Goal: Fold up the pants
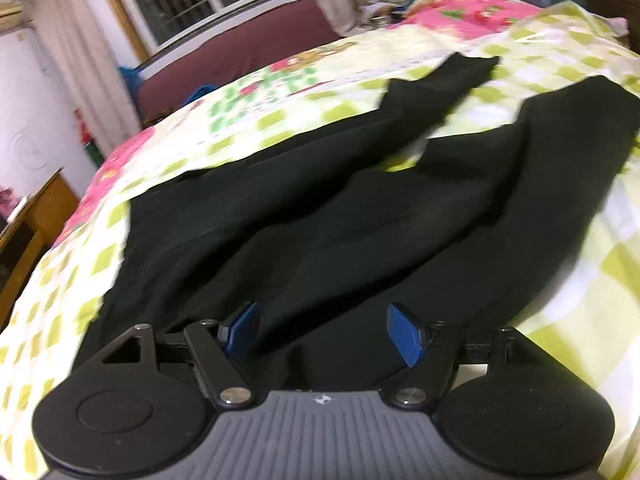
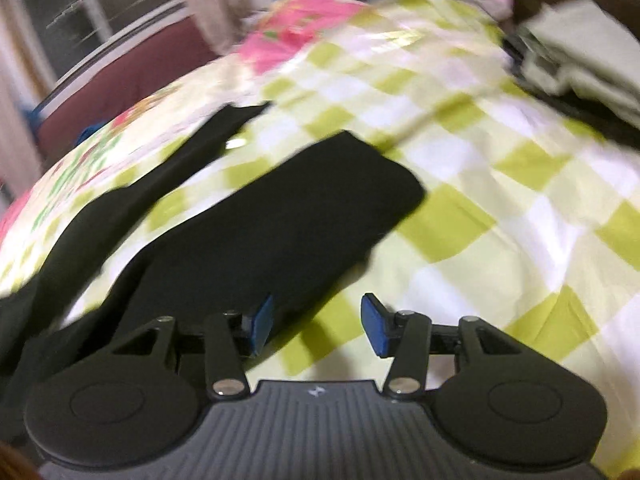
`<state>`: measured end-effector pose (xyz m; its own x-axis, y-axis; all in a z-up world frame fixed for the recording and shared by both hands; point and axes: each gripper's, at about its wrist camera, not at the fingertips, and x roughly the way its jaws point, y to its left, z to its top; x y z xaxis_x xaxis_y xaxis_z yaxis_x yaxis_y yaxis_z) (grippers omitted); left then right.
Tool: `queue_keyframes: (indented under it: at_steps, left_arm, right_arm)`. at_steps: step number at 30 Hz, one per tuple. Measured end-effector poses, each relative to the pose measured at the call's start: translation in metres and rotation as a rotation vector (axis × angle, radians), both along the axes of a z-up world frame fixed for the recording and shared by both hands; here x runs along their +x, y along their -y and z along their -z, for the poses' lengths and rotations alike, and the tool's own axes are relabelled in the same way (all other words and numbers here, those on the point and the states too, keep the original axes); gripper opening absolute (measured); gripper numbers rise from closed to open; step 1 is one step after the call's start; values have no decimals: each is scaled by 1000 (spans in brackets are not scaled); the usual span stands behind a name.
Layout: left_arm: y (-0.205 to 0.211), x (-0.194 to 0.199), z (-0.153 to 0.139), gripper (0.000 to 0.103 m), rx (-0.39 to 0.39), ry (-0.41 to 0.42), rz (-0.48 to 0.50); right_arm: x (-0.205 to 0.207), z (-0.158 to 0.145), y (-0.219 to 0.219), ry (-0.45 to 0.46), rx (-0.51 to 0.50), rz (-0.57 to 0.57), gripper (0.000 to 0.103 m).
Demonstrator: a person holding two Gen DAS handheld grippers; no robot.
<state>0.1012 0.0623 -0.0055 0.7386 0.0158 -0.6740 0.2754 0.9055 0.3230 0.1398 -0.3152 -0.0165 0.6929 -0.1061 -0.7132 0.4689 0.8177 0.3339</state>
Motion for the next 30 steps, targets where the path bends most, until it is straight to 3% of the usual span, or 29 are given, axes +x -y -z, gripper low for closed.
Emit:
queue_keyframes:
  at_steps: [7, 8, 9, 10, 12, 17, 19, 22, 24, 25, 27, 30]
  left_arm:
    - [42, 10, 14, 84, 11, -16, 78]
    - [46, 11, 15, 84, 12, -20, 80]
    - [49, 12, 16, 84, 15, -24, 80]
    - [52, 13, 15, 84, 18, -26, 80]
    - [56, 13, 15, 84, 23, -23, 86]
    - [64, 3, 13, 84, -5, -8, 113]
    - [69, 3, 20, 84, -15, -32, 118]
    - [72, 4, 28, 85, -5, -49, 107]
    - [68, -1, 23, 85, 1, -37, 115]
    - [65, -2, 20, 85, 3, -29, 116]
    - [51, -7, 10, 85, 12, -5, 117]
    - [24, -5, -4, 85, 49, 46, 116]
  right_arm:
    - [31, 14, 30, 83, 149, 78, 50]
    - [34, 15, 34, 84, 169, 80, 45]
    - [39, 17, 40, 77, 189, 85, 18]
    - [41, 18, 46, 74, 226, 90, 6]
    - [31, 10, 54, 116, 252, 92, 5]
    - [-17, -21, 70, 206, 151, 101, 5]
    - [-23, -18, 76, 143, 99, 124, 5]
    - [-19, -2, 81, -30, 41, 137, 9]
    - [-31, -8, 78, -14, 21, 145, 12]
    - [-36, -16, 74, -8, -17, 158, 19]
    - [-43, -32, 61, 2, -142, 157, 24]
    - [-35, -55, 36, 55, -269, 16, 24]
